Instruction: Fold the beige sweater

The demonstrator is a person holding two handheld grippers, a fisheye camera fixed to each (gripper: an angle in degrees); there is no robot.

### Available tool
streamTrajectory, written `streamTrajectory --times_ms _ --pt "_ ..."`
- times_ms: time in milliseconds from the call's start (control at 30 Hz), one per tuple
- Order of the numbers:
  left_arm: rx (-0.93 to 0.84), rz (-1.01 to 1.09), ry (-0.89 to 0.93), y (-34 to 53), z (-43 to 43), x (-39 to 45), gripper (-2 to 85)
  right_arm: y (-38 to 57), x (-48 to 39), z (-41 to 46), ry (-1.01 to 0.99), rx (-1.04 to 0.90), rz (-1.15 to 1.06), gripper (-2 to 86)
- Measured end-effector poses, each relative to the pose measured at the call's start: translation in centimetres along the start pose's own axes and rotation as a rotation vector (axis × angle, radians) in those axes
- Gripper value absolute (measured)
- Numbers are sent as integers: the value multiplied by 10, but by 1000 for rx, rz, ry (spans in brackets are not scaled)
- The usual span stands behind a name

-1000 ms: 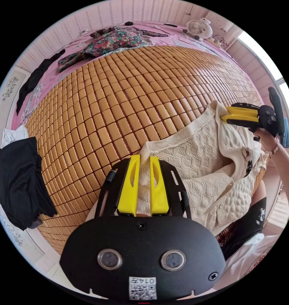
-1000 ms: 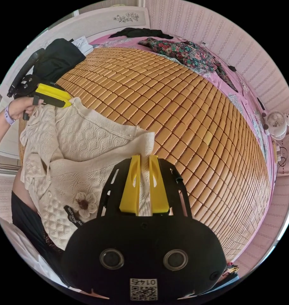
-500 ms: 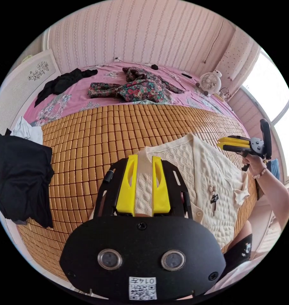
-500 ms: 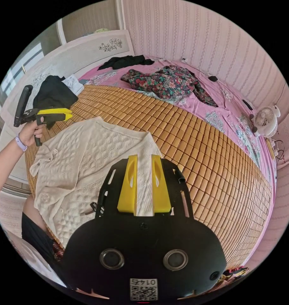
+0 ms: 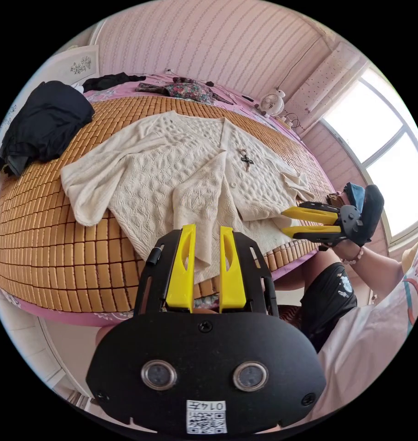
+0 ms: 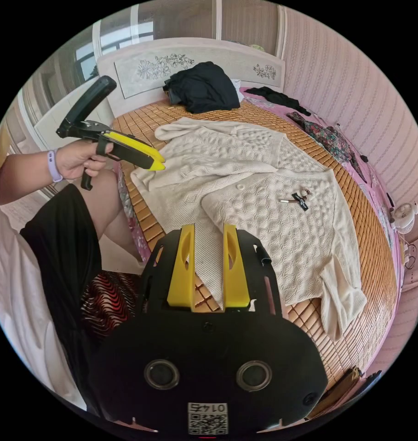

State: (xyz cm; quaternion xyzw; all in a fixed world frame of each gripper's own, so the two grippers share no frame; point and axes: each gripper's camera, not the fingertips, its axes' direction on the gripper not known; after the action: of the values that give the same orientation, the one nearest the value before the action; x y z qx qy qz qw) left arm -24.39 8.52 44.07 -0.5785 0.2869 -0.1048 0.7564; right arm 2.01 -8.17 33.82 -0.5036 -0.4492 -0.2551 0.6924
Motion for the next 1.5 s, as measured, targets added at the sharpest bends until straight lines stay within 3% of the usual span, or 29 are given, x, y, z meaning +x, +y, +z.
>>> streamTrajectory --times_ms 133,300,433,667,867,1100,1233,1400,1500 --pt "-80 23 -31 -3 28 -3 73 -22 27 31 -87 -112 70 57" --pt "-96 25 -27 6 36 -8 75 -28 79 42 1 -143 258 26" --pt "-52 -15 -7 21 26 -14 77 -17 76 44 129 -220 184 34" --pt "46 -129 -66 45 21 -31 83 14 45 14 12 -53 154 63" --pt "3 -164 -133 54 53 -29 70 3 50 71 55 -214 153 49" --pt "-11 -71 -120 70 54 -16 -2 21 63 49 -63 -159 110 31" --pt "109 8 -135 82 30 7 -3 36 61 15 -361 -48 112 18" --pt "188 168 -54 90 23 53 -4 54 39 46 -490 -164 92 42" --pt "70 328 40 95 54 87 2 70 37 54 -546 -181 133 57"
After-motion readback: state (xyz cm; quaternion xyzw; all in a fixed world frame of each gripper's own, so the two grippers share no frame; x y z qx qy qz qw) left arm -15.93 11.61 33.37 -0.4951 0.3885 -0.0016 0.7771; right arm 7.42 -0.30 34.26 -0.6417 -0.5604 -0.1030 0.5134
